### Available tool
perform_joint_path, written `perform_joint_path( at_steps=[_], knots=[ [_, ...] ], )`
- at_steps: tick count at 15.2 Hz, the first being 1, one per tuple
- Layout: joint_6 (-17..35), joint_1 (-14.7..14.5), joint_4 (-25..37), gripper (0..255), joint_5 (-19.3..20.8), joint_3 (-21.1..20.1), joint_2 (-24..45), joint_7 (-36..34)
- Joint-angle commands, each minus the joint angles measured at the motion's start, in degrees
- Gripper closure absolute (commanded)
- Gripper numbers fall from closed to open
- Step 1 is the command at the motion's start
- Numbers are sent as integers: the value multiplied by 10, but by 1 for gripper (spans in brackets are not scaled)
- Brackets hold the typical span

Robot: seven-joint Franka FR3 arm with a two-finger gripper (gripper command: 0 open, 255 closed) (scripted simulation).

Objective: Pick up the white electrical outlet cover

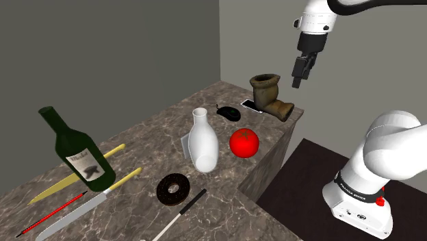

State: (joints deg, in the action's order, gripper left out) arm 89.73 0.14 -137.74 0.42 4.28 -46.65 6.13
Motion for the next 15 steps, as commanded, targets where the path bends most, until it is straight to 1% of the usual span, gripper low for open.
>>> perform_joint_path(
  at_steps=[1,8,15],
  knots=[
    [0,0,0,0,0,0,0,0],
    [93,-54,34,0,-27,-19,121,45],
    [163,-101,93,0,-50,-43,243,93]
  ],
)
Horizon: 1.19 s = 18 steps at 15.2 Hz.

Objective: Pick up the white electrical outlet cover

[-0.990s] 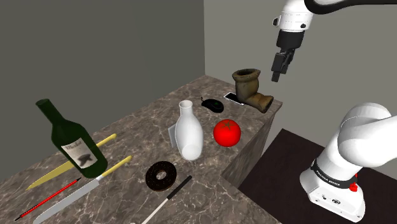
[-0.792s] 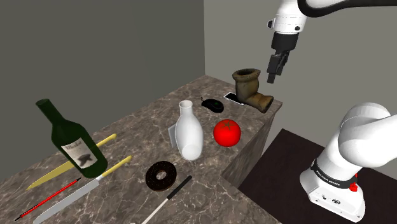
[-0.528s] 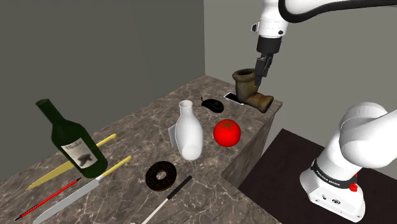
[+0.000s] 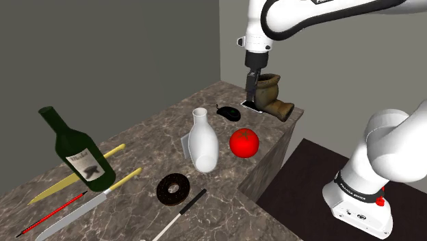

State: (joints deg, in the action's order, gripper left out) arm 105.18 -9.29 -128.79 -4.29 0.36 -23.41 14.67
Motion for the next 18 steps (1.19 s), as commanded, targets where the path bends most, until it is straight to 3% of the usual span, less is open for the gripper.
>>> perform_joint_path(
  at_steps=[1,18],
  knots=[
    [17,-13,13,0,-6,-8,28,14],
    [89,-102,234,0,-14,-88,301,107]
  ],
)
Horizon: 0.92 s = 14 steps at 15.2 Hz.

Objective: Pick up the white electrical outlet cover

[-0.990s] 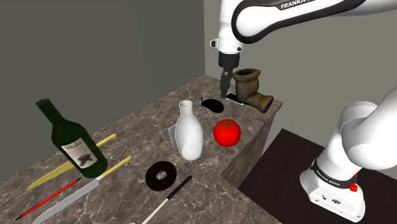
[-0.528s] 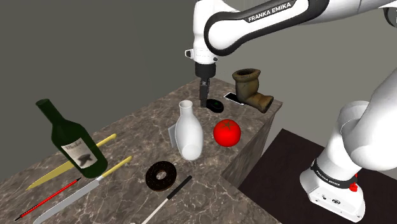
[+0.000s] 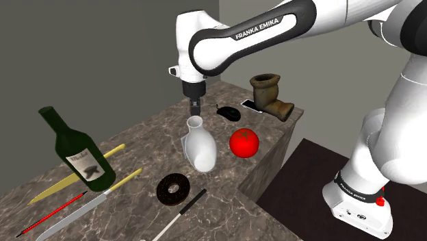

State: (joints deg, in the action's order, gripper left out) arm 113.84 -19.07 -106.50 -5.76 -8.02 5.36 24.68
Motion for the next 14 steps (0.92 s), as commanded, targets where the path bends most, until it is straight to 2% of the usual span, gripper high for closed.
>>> perform_joint_path(
  at_steps=[1,6,14],
  knots=[
    [4,-10,27,0,3,-9,29,11],
    [4,-34,95,0,16,-30,94,28],
    [57,-35,57,0,17,-29,109,32]
  ],
)
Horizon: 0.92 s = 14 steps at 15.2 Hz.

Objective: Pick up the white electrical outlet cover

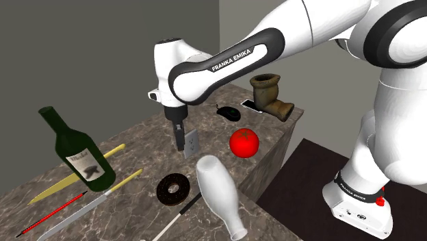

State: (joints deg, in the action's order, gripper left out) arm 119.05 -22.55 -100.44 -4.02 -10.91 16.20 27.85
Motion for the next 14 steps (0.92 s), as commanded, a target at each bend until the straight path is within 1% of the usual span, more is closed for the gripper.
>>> perform_joint_path(
  at_steps=[1,2,11,14],
  knots=[
    [5,0,-4,0,0,0,1,0],
    [5,-1,-4,255,0,0,0,0],
    [5,0,-3,255,0,0,1,0],
    [-16,0,10,255,0,0,-6,-2]
  ],
)
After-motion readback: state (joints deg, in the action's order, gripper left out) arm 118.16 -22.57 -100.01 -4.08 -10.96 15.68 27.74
